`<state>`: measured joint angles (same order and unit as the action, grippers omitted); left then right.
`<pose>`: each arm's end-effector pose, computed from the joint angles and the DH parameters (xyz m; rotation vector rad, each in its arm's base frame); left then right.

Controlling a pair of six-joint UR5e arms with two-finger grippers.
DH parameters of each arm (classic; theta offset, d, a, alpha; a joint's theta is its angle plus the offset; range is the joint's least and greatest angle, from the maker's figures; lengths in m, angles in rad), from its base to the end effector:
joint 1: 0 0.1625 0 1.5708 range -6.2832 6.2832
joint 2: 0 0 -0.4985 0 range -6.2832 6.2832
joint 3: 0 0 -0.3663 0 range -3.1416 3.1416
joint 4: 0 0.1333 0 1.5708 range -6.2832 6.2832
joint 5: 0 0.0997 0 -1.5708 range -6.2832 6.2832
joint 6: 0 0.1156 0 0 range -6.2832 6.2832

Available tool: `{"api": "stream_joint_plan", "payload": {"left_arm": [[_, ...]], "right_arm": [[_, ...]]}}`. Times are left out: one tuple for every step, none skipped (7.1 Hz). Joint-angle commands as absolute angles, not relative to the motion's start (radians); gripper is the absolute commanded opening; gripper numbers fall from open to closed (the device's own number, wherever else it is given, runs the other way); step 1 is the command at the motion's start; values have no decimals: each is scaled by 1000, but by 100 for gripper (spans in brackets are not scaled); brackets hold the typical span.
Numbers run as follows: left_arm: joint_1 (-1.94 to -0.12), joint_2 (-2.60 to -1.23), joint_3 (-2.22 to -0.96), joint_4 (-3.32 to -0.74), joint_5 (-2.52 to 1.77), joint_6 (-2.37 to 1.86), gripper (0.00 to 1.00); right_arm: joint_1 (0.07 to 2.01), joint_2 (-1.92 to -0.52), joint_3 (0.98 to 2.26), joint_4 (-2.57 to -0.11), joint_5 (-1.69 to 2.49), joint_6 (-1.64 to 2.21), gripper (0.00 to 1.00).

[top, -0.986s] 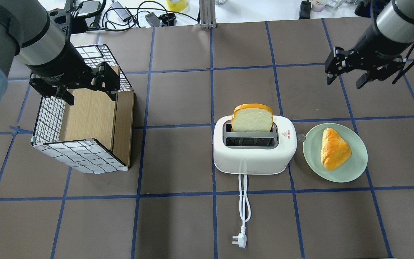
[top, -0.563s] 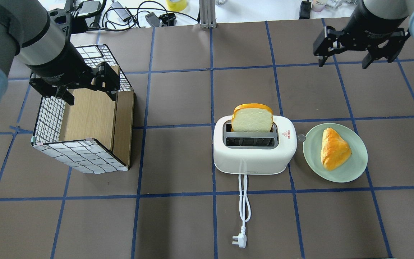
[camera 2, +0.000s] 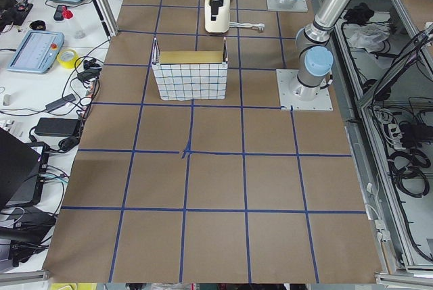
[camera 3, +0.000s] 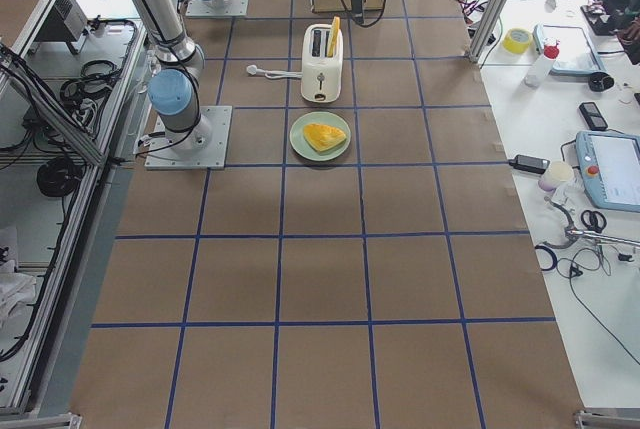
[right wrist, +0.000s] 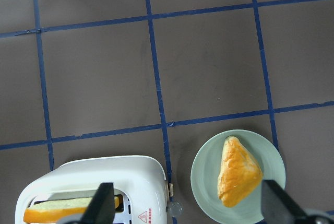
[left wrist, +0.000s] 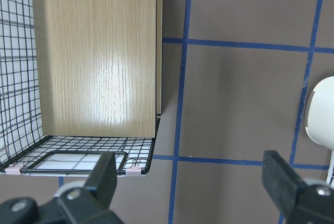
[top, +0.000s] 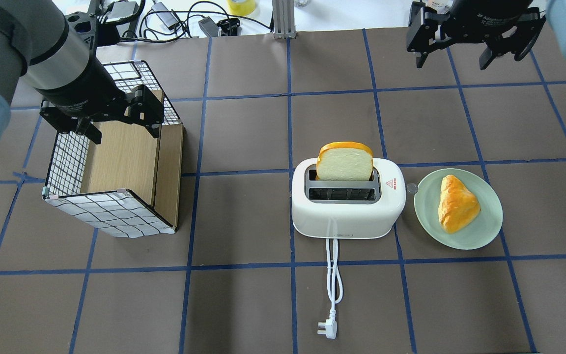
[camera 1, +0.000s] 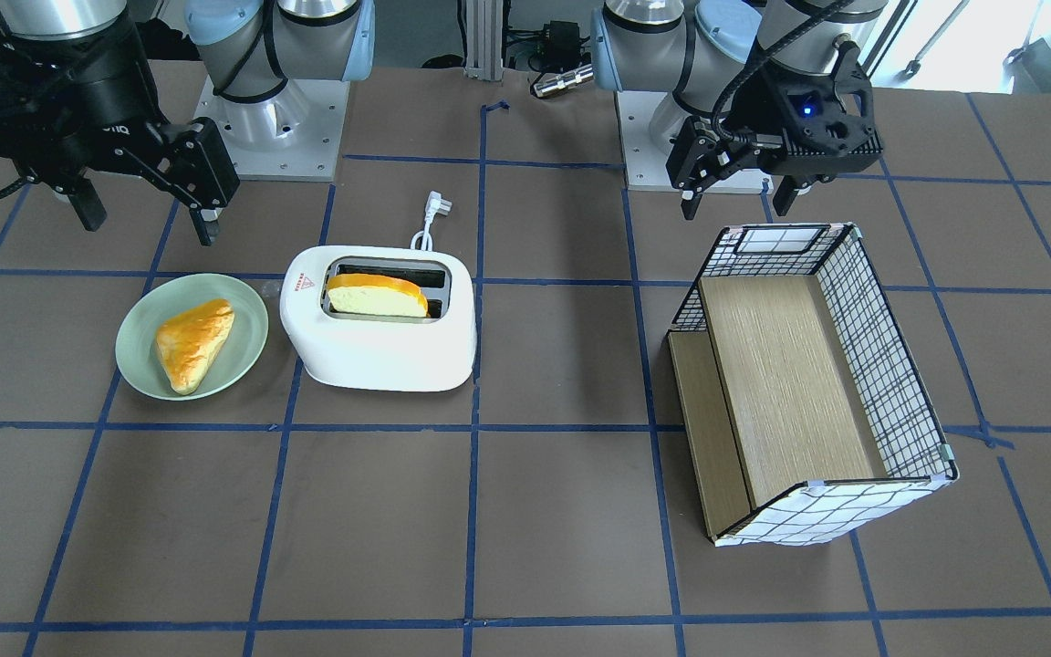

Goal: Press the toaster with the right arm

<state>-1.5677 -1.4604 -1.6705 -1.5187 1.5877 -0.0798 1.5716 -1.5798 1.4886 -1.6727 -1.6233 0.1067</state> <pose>-0.1301 -0.4185 0.5528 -0.1303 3.1228 -0.0991 0.1276 -0.4802 0.6002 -0.1711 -3.0802 0.3027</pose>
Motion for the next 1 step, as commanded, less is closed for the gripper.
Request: {"api": "stream_joint_plan", "payload": {"left_arm": [[-1568,-1460,-1671,-1519,1588,-80,100]], "right_arm": [[1572,-1582,1488,-1669,-1624,98,100]]}}
